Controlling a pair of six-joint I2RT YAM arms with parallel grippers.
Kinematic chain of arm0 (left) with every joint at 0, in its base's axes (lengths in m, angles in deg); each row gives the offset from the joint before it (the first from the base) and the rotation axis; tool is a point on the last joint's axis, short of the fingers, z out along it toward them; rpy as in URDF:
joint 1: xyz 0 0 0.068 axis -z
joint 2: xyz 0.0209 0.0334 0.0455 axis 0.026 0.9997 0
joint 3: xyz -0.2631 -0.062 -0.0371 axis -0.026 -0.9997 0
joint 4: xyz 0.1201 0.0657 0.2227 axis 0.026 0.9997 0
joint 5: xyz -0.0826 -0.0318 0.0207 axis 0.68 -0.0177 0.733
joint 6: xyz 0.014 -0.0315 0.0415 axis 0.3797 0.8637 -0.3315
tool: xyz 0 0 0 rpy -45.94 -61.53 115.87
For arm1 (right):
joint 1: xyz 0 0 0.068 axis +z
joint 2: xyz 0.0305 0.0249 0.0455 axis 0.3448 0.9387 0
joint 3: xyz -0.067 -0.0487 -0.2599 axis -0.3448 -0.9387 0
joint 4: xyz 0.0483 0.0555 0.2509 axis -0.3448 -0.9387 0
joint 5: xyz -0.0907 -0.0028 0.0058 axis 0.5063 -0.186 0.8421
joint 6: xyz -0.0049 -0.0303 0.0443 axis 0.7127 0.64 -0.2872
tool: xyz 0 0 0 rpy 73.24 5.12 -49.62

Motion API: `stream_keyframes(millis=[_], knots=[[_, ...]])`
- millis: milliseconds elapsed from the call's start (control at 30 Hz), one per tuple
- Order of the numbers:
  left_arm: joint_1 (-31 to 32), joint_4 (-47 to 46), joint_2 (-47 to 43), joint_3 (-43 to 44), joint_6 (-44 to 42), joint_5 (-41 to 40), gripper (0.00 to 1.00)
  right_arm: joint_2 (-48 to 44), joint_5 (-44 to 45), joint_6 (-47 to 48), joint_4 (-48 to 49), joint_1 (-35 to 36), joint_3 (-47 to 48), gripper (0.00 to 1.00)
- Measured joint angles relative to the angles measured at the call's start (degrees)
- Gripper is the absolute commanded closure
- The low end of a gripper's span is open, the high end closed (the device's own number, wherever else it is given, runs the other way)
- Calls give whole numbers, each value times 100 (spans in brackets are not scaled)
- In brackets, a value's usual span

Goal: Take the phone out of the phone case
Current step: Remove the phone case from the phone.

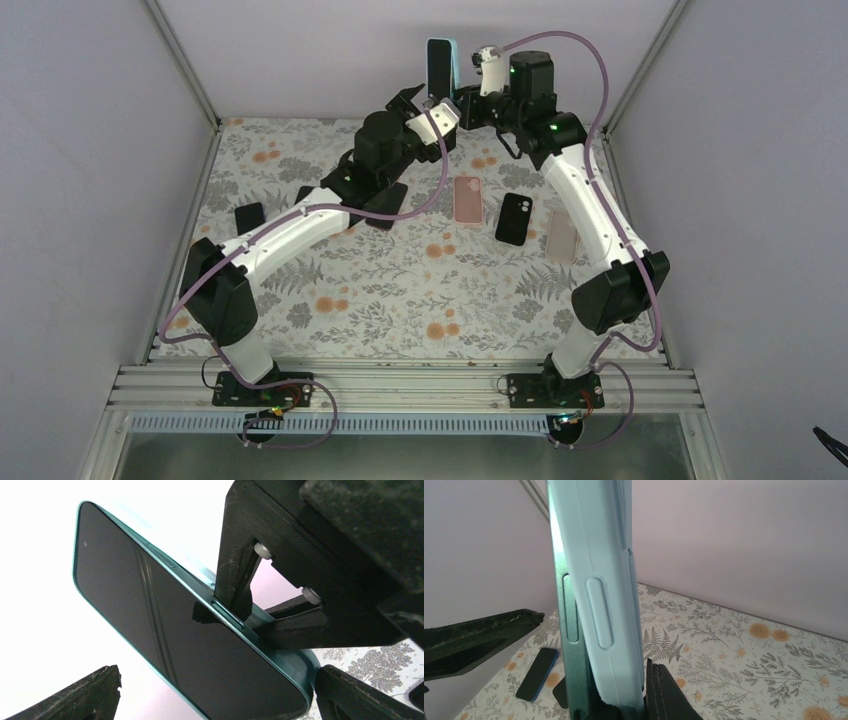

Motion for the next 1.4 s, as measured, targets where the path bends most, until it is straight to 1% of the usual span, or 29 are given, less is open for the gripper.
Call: stream_keyframes(millis=[67, 167, 200, 267, 333, 433, 500, 533, 567, 667, 733, 800, 900, 1033, 1100, 1200, 1300, 1400], knots=[[17, -164, -9, -76, -35, -101, 18, 0, -2, 0, 28, 0, -13, 97], [87, -514, -24, -275, -170, -363, 31, 0, -13, -2, 114, 0, -28, 97], [138, -693, -22, -354, -273, -511, 33, 0, -33, -4, 151, 0, -35, 97], [264, -1224, -11, -573, -634, -898, 34, 0, -114, -33, 240, 0, -46, 97], [389, -2059, 76, -835, -1198, -1287, 34, 0, -282, -59, 306, 2, -52, 97], [505, -3635, 503, -1040, -2197, -1788, 35, 0, -605, -76, 350, -11, -85, 97], [557, -4610, 863, -1049, -2806, -2011, 40, 4, -706, -50, 426, -59, -140, 97], [586, -5147, 1084, -1045, -3119, -2098, 44, 4, -758, -22, 435, -83, -186, 97], [608, -5595, 1283, -1032, -3394, -2181, 47, 2, -787, 15, 433, -87, -232, 97], [645, -6673, 1919, -807, -4046, -2459, 51, 2, -820, 164, 485, -83, -420, 97], [684, -7125, 2358, -417, -4380, -2695, 56, -31, -789, 271, 702, -101, -599, 97], [730, -7440, 2702, -59, -4629, -2848, 61, -101, -802, 396, 890, -136, -754, 97], [796, -7779, 2946, 234, -4878, -2898, 72, -205, -868, 592, 925, -151, -798, 97], [863, -7790, 2957, 369, -5049, -2870, 86, -348, -953, 761, 909, -151, -785, 97], [881, -7799, 2957, 391, -5049, -2861, 88, -387, -968, 778, 883, -151, -769, 97], [881, -7801, 2957, 407, -5012, -2861, 97, -387, -973, 765, 841, -151, -734, 97], [885, -7799, 2940, 400, -4933, -2857, 98, -387, -953, 776, 761, -151, -680, 97], [890, -7718, 2712, 83, -4666, -2824, 98, -413, -874, 778, 693, -105, -688, 97]])
